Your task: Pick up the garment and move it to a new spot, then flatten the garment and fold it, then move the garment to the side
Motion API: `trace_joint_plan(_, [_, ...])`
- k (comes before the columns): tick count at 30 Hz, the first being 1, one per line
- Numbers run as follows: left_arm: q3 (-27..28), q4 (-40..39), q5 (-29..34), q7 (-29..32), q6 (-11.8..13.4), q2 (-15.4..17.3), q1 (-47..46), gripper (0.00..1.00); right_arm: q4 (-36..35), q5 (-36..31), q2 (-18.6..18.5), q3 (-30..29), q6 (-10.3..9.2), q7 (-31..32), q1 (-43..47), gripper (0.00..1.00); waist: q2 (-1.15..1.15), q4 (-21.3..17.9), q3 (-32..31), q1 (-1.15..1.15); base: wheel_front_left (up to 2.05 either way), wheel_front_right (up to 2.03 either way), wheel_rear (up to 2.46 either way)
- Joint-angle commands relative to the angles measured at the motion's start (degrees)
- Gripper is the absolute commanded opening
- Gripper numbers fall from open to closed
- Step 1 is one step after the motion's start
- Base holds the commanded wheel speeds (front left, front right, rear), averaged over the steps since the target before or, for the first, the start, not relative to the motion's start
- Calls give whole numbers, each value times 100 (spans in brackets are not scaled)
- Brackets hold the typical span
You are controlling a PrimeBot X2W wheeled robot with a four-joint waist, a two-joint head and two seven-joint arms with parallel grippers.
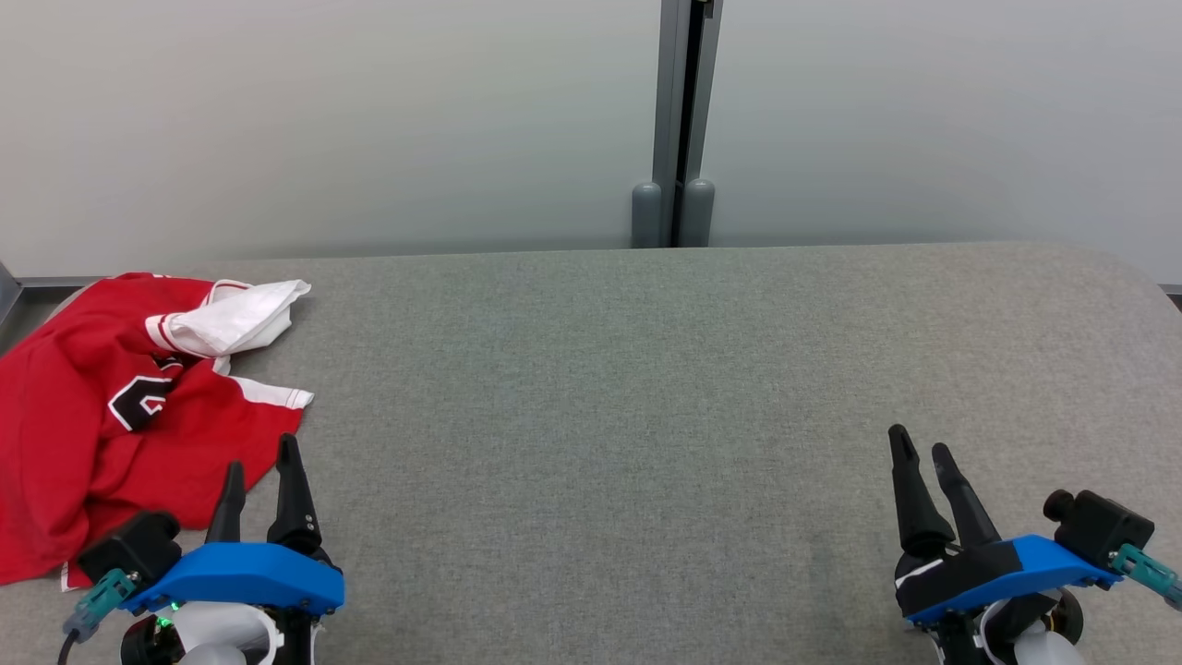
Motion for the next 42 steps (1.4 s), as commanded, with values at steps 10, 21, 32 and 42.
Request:
trace_joint_plan(10, [-65,-6,647,-90,68,120,-135,100,60,-769,-53,33,27,-189,-181,100,0,21,-2,0,0,0,0])
trace_joint_plan(21, [-132,-71,1189,44,123,180,-62,100,155,-1454,-59,59,26,-334,-173,100,0,48,-30,0,0,0,0])
trace_joint_plan(32, [-164,-360,1593,615,205,205,72,100,261,-2056,-65,64,27,-476,-222,100,0,68,-59,0,0,0,0])
trace_joint_plan(42, [-200,-662,1974,888,334,252,221,100,444,-2606,-69,0,29,-599,-278,100,0,104,-78,0,0,0,0])
